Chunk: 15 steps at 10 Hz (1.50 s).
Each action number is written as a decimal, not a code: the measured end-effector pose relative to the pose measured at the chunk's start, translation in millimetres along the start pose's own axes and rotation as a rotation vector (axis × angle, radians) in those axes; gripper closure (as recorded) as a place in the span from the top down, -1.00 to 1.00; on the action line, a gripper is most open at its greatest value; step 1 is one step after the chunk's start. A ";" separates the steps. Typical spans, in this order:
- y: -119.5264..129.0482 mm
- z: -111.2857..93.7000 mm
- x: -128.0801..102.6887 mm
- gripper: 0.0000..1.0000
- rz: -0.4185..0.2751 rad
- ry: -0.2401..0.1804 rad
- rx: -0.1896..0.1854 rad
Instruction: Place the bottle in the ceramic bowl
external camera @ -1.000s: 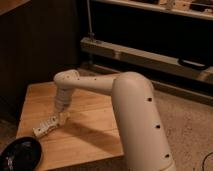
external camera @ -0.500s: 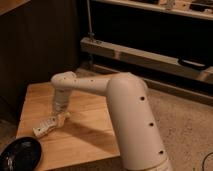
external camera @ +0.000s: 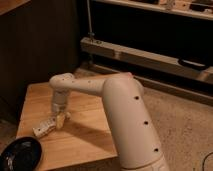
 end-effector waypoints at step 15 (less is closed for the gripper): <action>18.1 -90.5 -64.5 -0.87 -0.194 -0.057 -0.009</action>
